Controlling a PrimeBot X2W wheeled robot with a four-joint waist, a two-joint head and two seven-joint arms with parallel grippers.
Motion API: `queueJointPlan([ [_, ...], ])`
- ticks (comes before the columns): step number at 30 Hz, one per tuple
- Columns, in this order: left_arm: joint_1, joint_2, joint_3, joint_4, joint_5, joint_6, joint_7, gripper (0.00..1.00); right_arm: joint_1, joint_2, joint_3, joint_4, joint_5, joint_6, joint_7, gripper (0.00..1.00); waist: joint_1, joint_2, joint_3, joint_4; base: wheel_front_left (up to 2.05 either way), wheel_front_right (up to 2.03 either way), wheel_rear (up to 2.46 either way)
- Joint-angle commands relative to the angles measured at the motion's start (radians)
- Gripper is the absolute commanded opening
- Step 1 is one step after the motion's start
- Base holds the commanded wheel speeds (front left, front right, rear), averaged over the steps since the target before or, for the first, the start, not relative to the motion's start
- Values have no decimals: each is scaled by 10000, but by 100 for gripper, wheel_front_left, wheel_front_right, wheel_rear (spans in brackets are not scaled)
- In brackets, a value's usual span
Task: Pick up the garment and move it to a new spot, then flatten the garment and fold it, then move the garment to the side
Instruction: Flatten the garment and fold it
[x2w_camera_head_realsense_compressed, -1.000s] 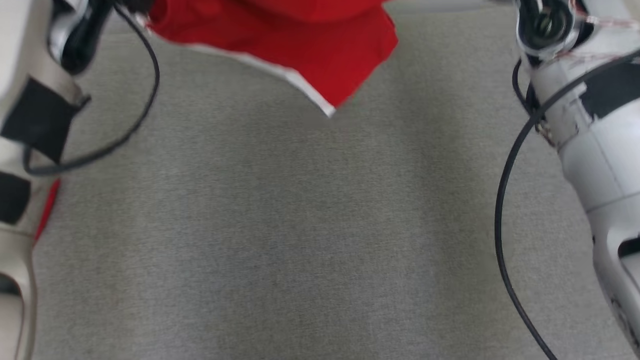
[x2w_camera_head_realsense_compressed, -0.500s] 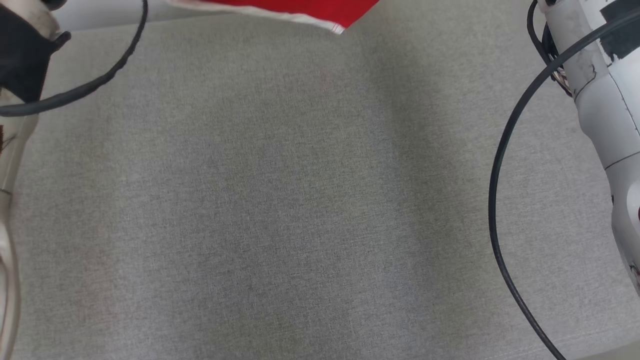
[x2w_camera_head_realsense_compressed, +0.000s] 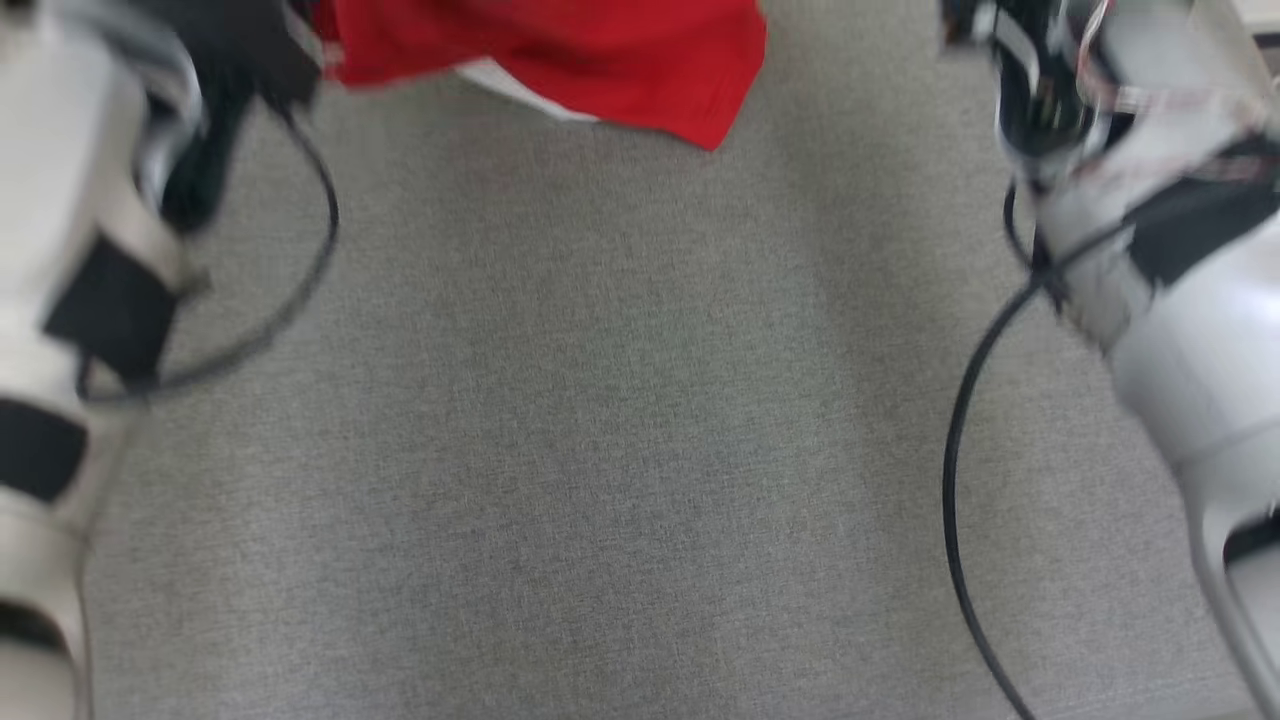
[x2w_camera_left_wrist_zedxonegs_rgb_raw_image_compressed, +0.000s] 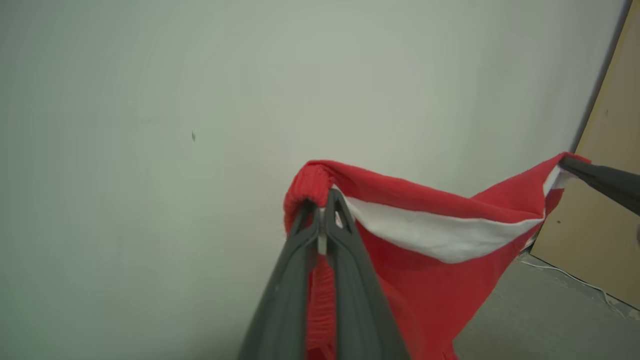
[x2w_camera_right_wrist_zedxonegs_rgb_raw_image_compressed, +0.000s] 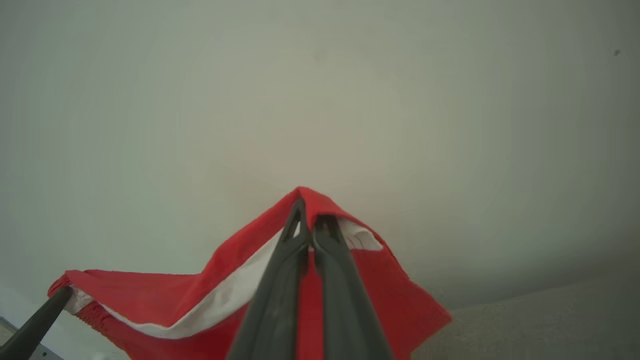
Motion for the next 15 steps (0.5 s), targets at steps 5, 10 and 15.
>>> queueJointPlan([
  [5, 2581, 332, 709, -1445, -533, 349, -89, 0, 2118, -517, 684, -1206, 675, 8, -71, 0, -1, -2, -973, 48, 0, 0, 0],
  [10, 5342, 594, 1062, -3292, -633, 952, -95, 0, 4237, -1118, 1000, -2526, 1236, 10, -261, 0, -1, -2, -1658, 128, 0, 0, 0],
  [15, 7871, 934, 1384, -5131, -646, 1748, -96, 0, 6073, -1698, 1323, -3650, 1467, 8, -354, 0, -1, -2, -2109, 126, 0, 0, 0],
])
